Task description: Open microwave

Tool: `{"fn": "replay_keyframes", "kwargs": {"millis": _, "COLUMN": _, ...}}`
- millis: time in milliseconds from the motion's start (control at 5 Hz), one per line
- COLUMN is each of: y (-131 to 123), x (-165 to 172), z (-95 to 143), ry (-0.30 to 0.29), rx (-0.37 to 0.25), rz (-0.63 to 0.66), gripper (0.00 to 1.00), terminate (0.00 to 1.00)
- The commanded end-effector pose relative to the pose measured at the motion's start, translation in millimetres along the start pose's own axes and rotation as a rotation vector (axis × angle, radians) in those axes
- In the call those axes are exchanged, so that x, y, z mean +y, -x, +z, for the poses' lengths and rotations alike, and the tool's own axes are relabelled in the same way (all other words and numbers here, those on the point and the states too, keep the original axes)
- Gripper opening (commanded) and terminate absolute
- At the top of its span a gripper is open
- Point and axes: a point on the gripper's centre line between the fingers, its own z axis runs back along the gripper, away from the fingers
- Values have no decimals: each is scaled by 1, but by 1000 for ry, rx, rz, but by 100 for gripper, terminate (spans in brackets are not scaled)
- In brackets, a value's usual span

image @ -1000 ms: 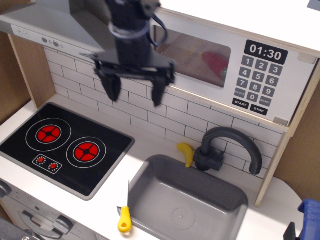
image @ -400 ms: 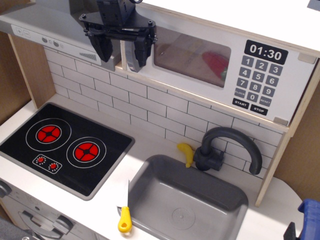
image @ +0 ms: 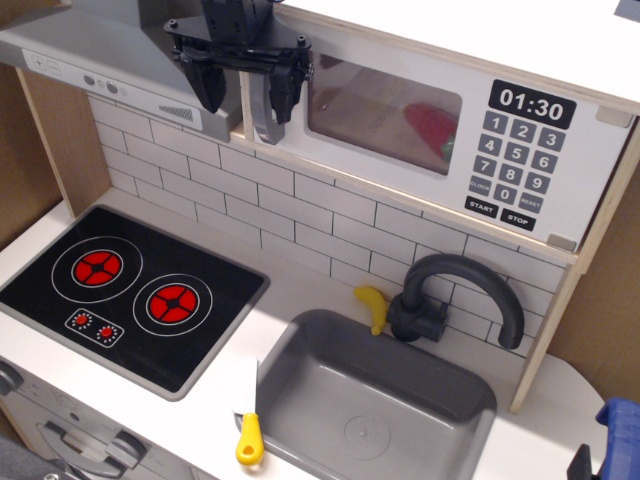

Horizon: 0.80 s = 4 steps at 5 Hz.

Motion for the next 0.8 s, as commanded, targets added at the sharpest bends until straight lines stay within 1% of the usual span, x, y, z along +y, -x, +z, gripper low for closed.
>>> {"fn": "replay_keyframes", "kwargs": {"millis": 0, "y": -18, "x": 5, "z": 16, "ry": 1, "rx": -94, "rz": -33, "gripper": 100, "terminate": 0}}
{"fn": "replay_keyframes", "kwargs": {"millis": 200, "y": -17, "x": 5, "z": 17, "ry": 37, "rx": -130, "rz": -123, "gripper": 0, "terminate": 0}}
{"fn": "replay_keyframes", "kwargs": {"millis": 400, "y": -10, "x": 8, "z": 21, "ry": 99, "rx": -224, "rz": -213, "gripper": 0, "terminate": 0}}
{"fn": "replay_keyframes", "kwargs": {"millis": 600, "y": -2, "x": 11, "z": 23, "ry": 115, "rx": -284, "rz": -240, "gripper": 0, "terminate": 0}}
